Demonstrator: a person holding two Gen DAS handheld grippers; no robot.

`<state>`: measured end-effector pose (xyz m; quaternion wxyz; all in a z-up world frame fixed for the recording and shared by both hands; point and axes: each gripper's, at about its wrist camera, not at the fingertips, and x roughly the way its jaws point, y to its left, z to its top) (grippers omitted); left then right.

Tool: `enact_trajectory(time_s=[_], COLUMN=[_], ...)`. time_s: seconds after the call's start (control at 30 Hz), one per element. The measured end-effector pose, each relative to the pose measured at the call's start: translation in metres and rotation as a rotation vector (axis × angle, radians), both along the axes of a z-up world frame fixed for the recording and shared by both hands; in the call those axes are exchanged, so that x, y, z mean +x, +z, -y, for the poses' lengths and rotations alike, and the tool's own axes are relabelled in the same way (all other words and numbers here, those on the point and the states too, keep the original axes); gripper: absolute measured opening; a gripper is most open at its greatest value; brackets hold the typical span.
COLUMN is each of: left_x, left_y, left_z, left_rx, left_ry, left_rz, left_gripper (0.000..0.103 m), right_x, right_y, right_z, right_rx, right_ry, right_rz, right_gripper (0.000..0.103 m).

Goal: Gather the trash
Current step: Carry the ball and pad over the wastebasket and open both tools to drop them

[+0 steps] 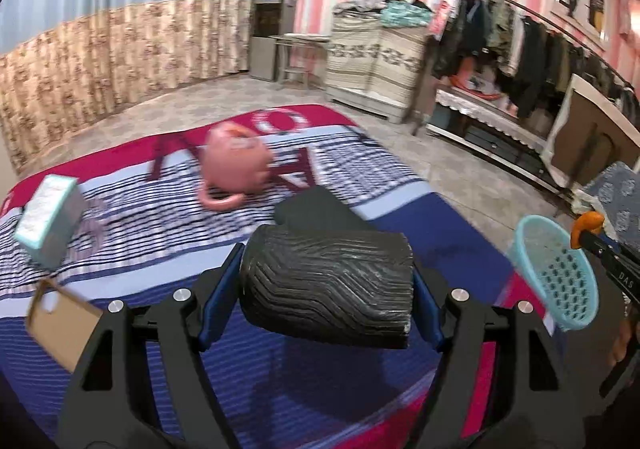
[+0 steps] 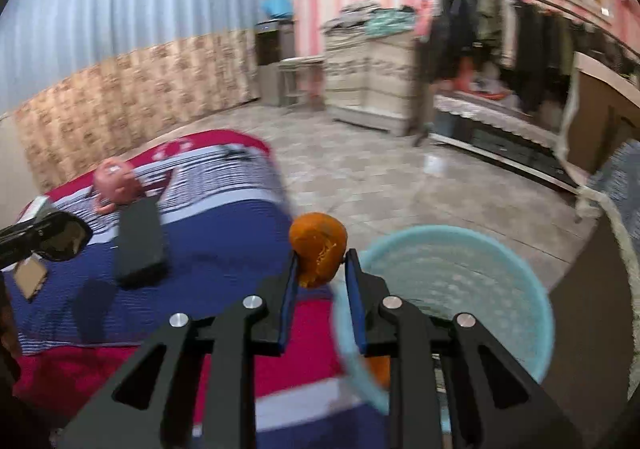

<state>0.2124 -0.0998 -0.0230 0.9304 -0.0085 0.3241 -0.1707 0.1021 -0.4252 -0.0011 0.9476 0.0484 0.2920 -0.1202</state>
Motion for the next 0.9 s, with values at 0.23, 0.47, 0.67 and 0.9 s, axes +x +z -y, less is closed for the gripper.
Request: enact_trajectory(time_s=[0.23,0.47,0.67,0.9], left_x=[-0.008,-0.011,-0.02,-0.029], left_y=[0.003,0.002,0.0,-0.008], left_z=[0.071,0.124,0.177,0.233], left_rx=[0.03,0.033,0.054,0.041], left_ry=[-0.086,-0.153,-0.239,-0.333], left_rz=[0.036,0.059,0.085,0.084], left_gripper=[0.072,0.072,0.072,0.072], right_x=[-0.017,-0.026,-0.034,-0.043], right_y=[-0.025,-0.036,-0.042,-0.049], right_z=[0.066,0.106,0.12,0.144], right_rx=[0.043,0.087,0.089,0.129], right_ry=[-0.139,-0.226,-0.265,-0.318], right_rz=[0.011,0.04,0.055,0.06], right_gripper=[0.024,0.024,0.024,0.024])
